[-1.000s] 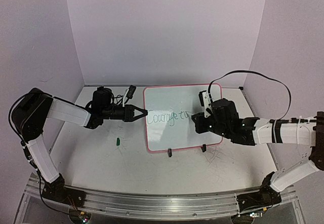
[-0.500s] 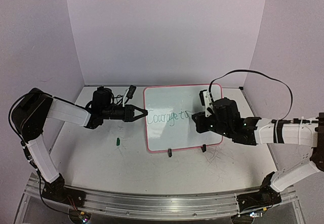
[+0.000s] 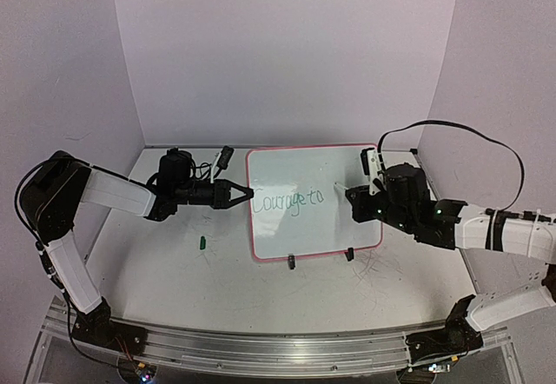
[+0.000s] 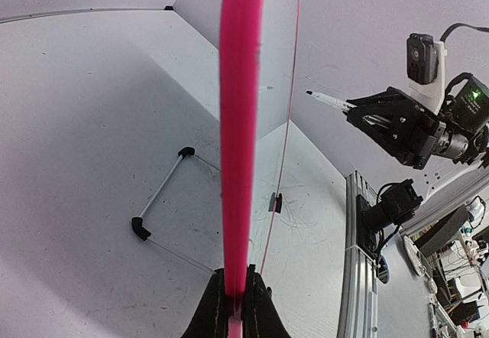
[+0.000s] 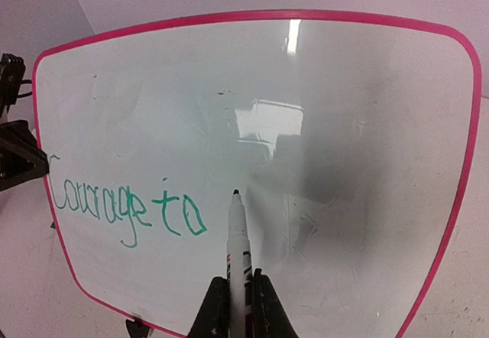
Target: Write a sentence on the whiteboard
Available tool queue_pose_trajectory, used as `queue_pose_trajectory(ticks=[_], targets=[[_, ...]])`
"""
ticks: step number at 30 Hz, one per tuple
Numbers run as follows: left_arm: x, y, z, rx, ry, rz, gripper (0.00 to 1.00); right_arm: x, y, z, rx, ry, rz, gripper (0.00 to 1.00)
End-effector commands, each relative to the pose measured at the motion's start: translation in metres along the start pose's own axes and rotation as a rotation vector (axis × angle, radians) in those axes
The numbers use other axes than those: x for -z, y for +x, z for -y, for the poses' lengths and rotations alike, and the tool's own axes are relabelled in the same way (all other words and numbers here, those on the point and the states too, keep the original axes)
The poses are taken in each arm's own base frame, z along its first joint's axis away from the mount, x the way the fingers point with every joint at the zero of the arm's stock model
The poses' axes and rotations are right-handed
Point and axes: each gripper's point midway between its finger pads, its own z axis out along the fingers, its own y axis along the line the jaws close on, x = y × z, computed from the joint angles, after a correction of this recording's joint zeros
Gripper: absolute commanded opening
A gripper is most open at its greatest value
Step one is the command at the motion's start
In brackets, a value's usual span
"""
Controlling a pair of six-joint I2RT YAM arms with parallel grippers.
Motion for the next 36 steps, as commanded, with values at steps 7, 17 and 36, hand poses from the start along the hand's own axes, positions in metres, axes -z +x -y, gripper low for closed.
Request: queue_pose_trajectory(ticks=[7,17,36], targets=[[-0.003,-0.005,-0.002,-0.021,-0.028,0.016,0.0,-0.012,-0.012,-0.009,0.019,-0.015,0.019,0.0],[-0.002,-0.005,-0.002,-0.02,-0.029,0.015,0.0,-0.018,-0.014,-0.01,0.018,-0.013,0.025,0.0],[-0.003,-0.003,-0.003,-0.021,-0.027,0.011,0.0,-0.019,-0.002,-0.003,0.01,0.015,-0.004,0.0]])
